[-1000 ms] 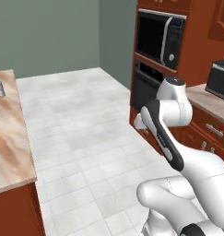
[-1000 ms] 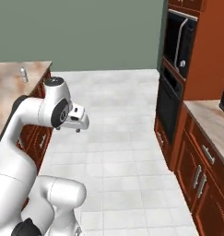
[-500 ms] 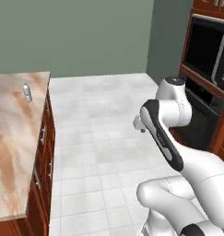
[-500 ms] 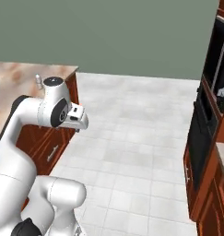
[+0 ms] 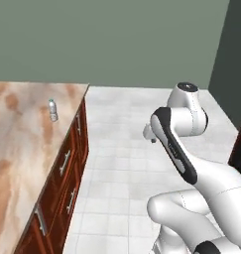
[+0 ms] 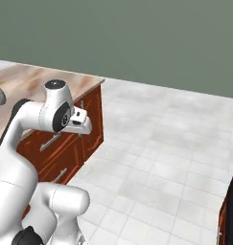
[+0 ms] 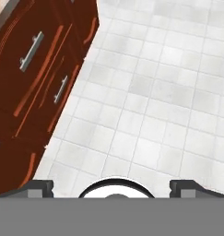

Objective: Move the drinks to the dining counter.

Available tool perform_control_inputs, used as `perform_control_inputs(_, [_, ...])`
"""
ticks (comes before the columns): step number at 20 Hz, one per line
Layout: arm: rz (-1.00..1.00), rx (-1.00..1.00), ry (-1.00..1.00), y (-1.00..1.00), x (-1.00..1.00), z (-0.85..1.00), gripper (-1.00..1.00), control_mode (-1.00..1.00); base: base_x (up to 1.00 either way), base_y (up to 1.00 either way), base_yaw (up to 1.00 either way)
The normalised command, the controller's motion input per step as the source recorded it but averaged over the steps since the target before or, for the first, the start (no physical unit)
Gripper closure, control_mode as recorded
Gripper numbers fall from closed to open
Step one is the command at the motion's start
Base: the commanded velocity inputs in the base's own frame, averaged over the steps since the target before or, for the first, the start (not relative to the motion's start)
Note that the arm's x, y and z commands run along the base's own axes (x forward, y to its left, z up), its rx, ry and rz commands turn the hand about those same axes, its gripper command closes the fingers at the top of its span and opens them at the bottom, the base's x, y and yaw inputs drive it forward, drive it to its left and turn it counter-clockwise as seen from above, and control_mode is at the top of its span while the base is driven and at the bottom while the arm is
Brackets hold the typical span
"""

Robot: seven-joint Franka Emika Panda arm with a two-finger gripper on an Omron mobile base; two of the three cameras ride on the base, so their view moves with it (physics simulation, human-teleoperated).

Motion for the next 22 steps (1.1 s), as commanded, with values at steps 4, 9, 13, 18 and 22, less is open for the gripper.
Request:
perform_control_inputs(4, [0.0, 0.0, 0.0, 0.0, 0.0, 0.0, -1.0, 1.0, 1.0, -0.37, 0.42])
perform_control_inputs(9, [0.0, 0.0, 0.0, 0.0, 0.0, 0.0, -1.0, 1.0, 1.0, -0.48, 0.43])
perform_control_inputs(13, [0.0, 0.0, 0.0, 0.0, 0.0, 0.0, -1.0, 1.0, 1.0, -0.41, 0.46])
perform_control_inputs(18, [0.0, 0.0, 0.0, 0.0, 0.0, 0.0, -1.0, 1.0, 1.0, -0.36, 0.49])
perform_control_inputs(22, [0.0, 0.0, 0.0, 0.0, 0.0, 0.0, -1.0, 1.0, 0.94, -0.15, 0.67])
